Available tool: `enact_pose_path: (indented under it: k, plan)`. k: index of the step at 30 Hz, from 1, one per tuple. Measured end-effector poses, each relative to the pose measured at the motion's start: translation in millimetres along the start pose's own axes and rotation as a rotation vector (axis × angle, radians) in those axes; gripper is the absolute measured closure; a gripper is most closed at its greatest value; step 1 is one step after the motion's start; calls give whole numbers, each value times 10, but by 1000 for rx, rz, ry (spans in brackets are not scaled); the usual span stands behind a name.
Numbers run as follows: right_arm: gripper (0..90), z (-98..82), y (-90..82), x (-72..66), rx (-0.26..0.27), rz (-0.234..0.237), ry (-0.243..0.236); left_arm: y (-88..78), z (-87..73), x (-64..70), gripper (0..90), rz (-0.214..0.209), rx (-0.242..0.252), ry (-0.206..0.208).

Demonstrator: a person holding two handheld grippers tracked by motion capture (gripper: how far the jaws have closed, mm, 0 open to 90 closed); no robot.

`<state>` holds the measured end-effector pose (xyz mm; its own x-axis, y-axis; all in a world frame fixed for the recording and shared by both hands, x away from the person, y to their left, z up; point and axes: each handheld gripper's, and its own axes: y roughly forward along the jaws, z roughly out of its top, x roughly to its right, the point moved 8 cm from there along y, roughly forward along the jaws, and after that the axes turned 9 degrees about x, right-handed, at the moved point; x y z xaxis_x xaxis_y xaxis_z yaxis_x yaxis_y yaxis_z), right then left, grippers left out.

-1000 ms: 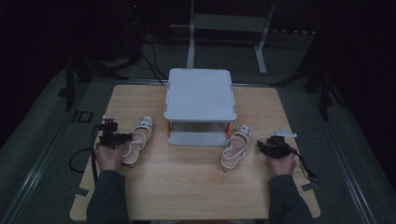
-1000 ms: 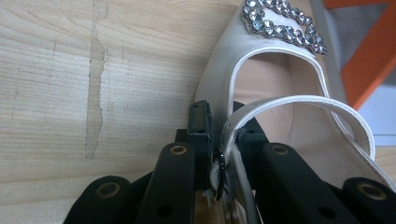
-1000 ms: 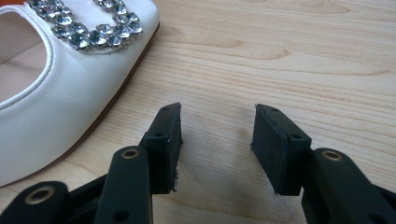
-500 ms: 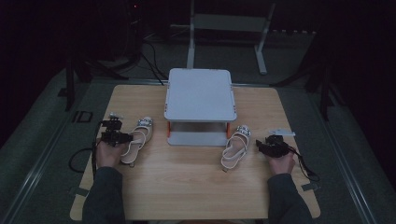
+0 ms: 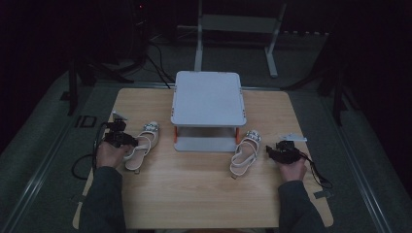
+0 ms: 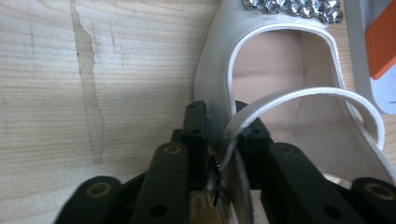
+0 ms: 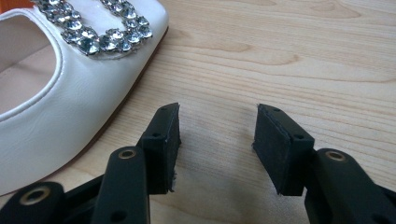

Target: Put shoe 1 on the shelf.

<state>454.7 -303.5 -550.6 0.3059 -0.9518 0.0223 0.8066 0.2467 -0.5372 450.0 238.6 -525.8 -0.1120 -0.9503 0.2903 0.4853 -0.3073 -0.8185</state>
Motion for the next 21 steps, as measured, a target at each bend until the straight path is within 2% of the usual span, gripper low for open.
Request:
enact_pose_path:
  k: [4,8,14,21]
  plan:
    - [503,-3,-2,-1,3,3,0,-7,2,-22,810,-27,16,-61]
    - [503,-8,-8,-1,3,4,-1,-1,13,-41,814,-35,42,-122]
    - [503,-9,-10,-1,4,4,-1,-79,113,2,813,-65,110,-200]
    - [503,-9,-11,-2,5,5,-1,-237,302,121,813,-39,151,-205]
